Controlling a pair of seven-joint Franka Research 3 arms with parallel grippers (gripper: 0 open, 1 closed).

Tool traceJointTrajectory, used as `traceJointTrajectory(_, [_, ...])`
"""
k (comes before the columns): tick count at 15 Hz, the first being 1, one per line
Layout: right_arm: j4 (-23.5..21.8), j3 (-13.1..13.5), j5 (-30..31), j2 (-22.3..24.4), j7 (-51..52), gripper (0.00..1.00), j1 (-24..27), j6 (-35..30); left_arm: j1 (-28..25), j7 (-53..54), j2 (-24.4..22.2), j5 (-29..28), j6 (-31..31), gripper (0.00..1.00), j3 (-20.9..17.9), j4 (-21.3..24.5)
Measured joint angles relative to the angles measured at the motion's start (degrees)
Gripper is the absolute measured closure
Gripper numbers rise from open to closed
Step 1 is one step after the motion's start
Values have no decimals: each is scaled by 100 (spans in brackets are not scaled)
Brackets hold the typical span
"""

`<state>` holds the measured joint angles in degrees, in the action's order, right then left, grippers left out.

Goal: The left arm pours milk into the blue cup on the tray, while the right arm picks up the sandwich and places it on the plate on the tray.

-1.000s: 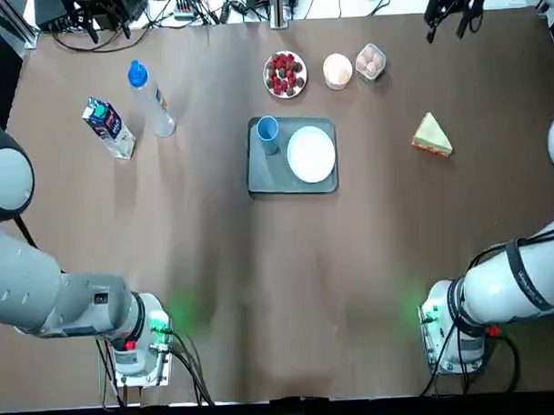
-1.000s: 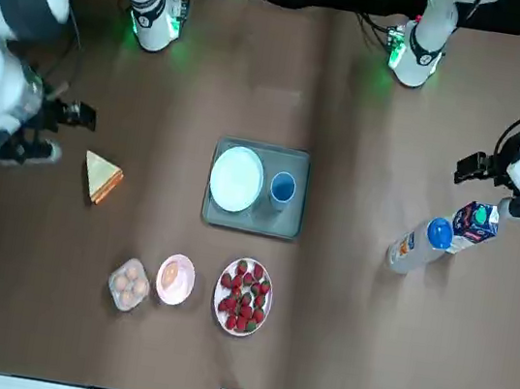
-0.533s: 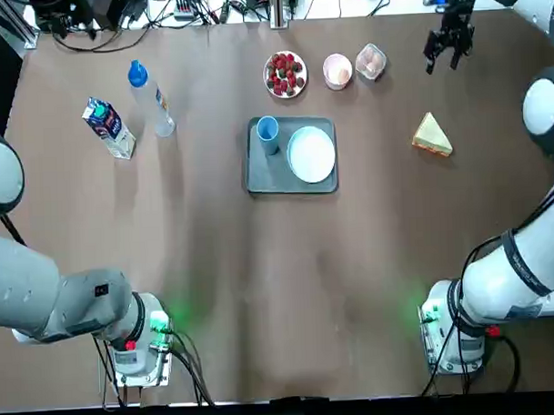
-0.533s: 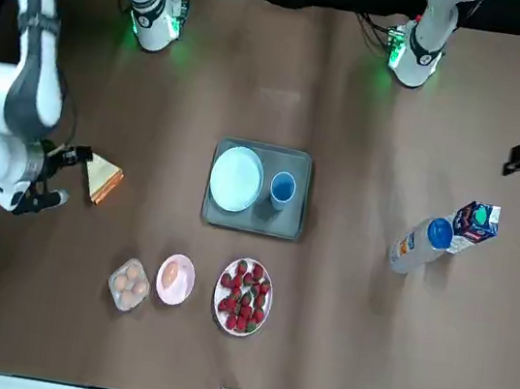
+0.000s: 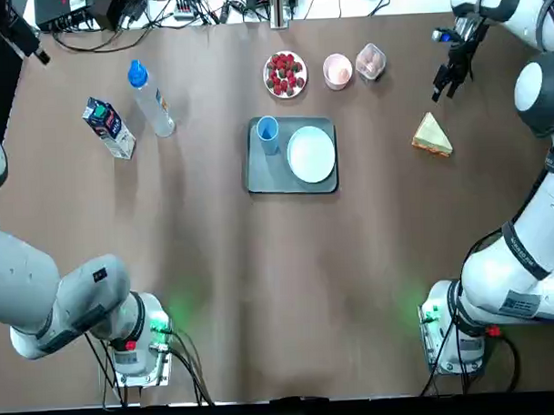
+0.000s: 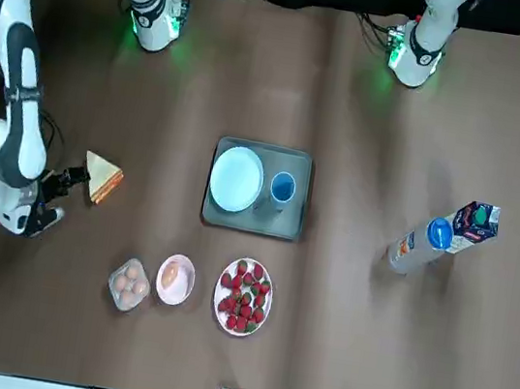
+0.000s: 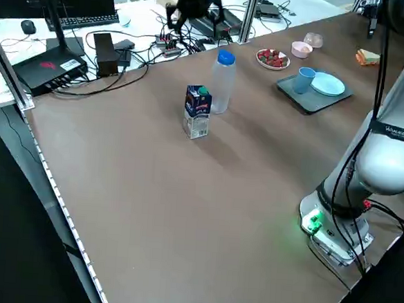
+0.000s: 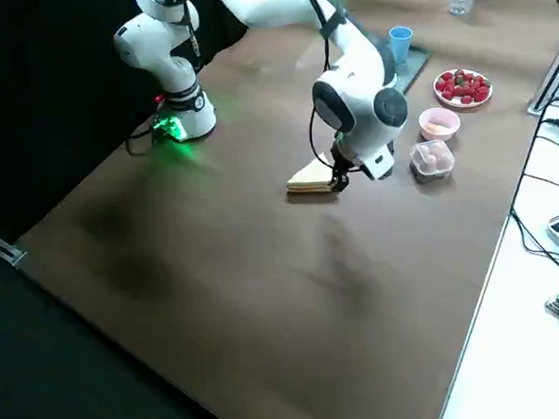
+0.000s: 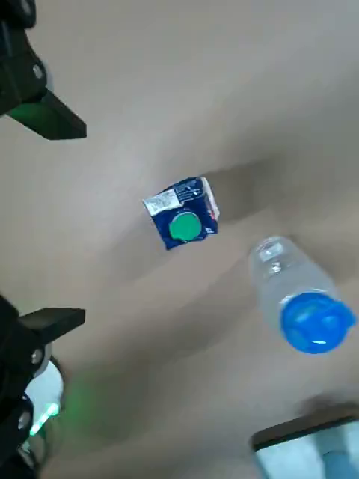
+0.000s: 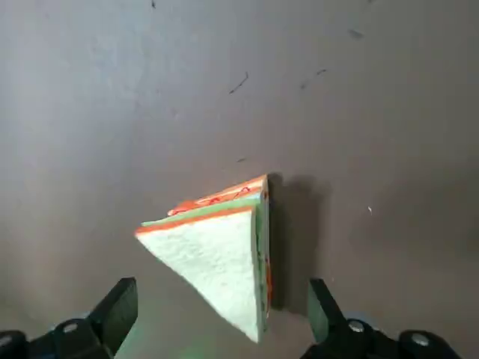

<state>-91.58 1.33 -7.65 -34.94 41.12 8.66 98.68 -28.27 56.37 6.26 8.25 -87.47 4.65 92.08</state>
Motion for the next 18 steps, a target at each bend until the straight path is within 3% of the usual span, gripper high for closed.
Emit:
traceJointTrajectory(5, [-165, -2, -2, -301, 245, 2, 24, -24, -769, 1989, 749, 417, -203, 1, -2, -7])
traceJointTrajectory(11, [-348, -2, -2, -456, 267, 11, 40, -53, -1130, 3846, 1628, 734, -637, 1, -2, -318])
traceJointTrajectory(12, [-403, -2, -2, -462, 269, 19, 40, -54, -1154, 4001, 1769, 769, -724, 1, -1, -375])
traceJointTrajectory(13, [-466, -2, -2, -470, 272, 41, 41, -55, -1192, 4355, 2025, 882, -899, 1, 0, -463])
traceJointTrajectory(18, [-441, -1, -3, -453, 273, 78, 44, -173, -1360, 5097, 2677, 1498, -1012, 1, 0, -592])
